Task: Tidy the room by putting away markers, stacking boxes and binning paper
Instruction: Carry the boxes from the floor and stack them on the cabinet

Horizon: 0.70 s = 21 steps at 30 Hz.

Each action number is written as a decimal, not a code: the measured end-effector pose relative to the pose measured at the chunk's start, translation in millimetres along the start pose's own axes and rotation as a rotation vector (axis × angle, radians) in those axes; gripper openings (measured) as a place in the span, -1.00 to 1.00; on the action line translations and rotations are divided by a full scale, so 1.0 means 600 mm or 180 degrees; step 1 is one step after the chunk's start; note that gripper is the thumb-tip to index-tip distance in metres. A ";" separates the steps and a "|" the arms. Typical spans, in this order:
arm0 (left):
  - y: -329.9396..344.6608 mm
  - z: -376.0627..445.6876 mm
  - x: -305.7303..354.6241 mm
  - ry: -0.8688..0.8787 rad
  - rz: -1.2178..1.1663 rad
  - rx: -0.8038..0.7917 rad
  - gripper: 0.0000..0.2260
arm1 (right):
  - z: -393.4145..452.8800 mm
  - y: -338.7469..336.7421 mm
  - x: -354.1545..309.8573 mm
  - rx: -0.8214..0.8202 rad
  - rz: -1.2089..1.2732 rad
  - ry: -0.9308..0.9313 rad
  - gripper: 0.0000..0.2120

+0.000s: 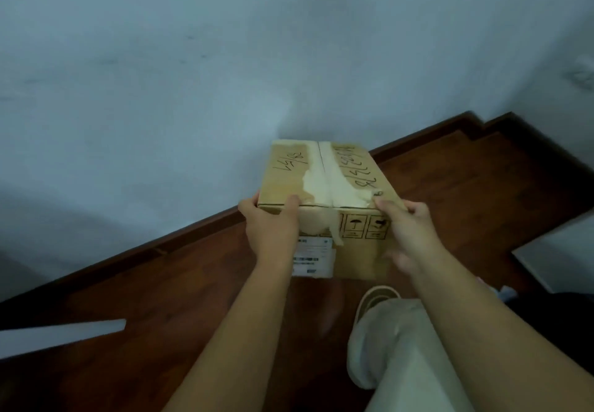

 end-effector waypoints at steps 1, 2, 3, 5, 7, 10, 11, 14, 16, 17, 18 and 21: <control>0.020 -0.018 0.027 0.0153 0.0016 -0.0124 -0.51 | -0.018 -0.024 -0.018 0.0043 0.0164 -0.0062 -0.53; 0.041 -0.039 0.052 0.0298 0.0020 -0.0254 -0.51 | -0.032 -0.051 -0.035 0.0093 0.0317 -0.0132 -0.54; 0.060 -0.062 0.076 0.0413 0.0010 -0.0373 -0.51 | -0.050 -0.076 -0.053 0.0151 0.0431 -0.0211 -0.54; 0.097 -0.116 0.119 0.0568 -0.0057 -0.0664 -0.52 | -0.085 -0.133 -0.085 0.0295 0.0622 -0.0369 -0.55; 0.121 -0.152 0.147 0.0656 -0.0109 -0.0830 -0.53 | -0.110 -0.168 -0.109 0.0423 0.0694 -0.0460 -0.55; 0.166 -0.233 0.188 0.0799 -0.0159 -0.1073 -0.52 | -0.163 -0.252 -0.146 0.0647 0.0846 -0.0677 -0.56; 0.183 -0.266 0.204 0.0849 -0.0224 -0.1190 -0.52 | -0.184 -0.284 -0.159 0.0724 0.0913 -0.0772 -0.56; 0.222 -0.360 0.244 0.1048 -0.0404 -0.1517 -0.52 | -0.246 -0.370 -0.186 0.0920 0.1192 -0.1064 -0.57; 0.235 -0.413 0.262 0.1194 -0.0506 -0.1676 -0.50 | -0.286 -0.415 -0.193 0.0982 0.1389 -0.1249 -0.59; 0.241 -0.438 0.270 0.1277 -0.0582 -0.1760 -0.48 | -0.306 -0.436 -0.194 0.0984 0.1478 -0.1350 -0.60; 0.241 -0.448 0.274 0.1339 -0.0635 -0.1781 -0.48 | -0.318 -0.444 -0.196 0.0939 0.1523 -0.1396 -0.61; 0.247 -0.513 0.291 0.1599 -0.0848 -0.1915 -0.47 | -0.373 -0.496 -0.200 0.1049 0.1638 -0.1639 -0.63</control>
Point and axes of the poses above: each hand's wrist, its own z-axis towards the middle knuckle, its own y-axis out of the palm, x = y × z, the point moved 4 cm from there along z, towards the middle knuckle, and after that the axes turned 10 degrees about -z, right-handed, at the moved point
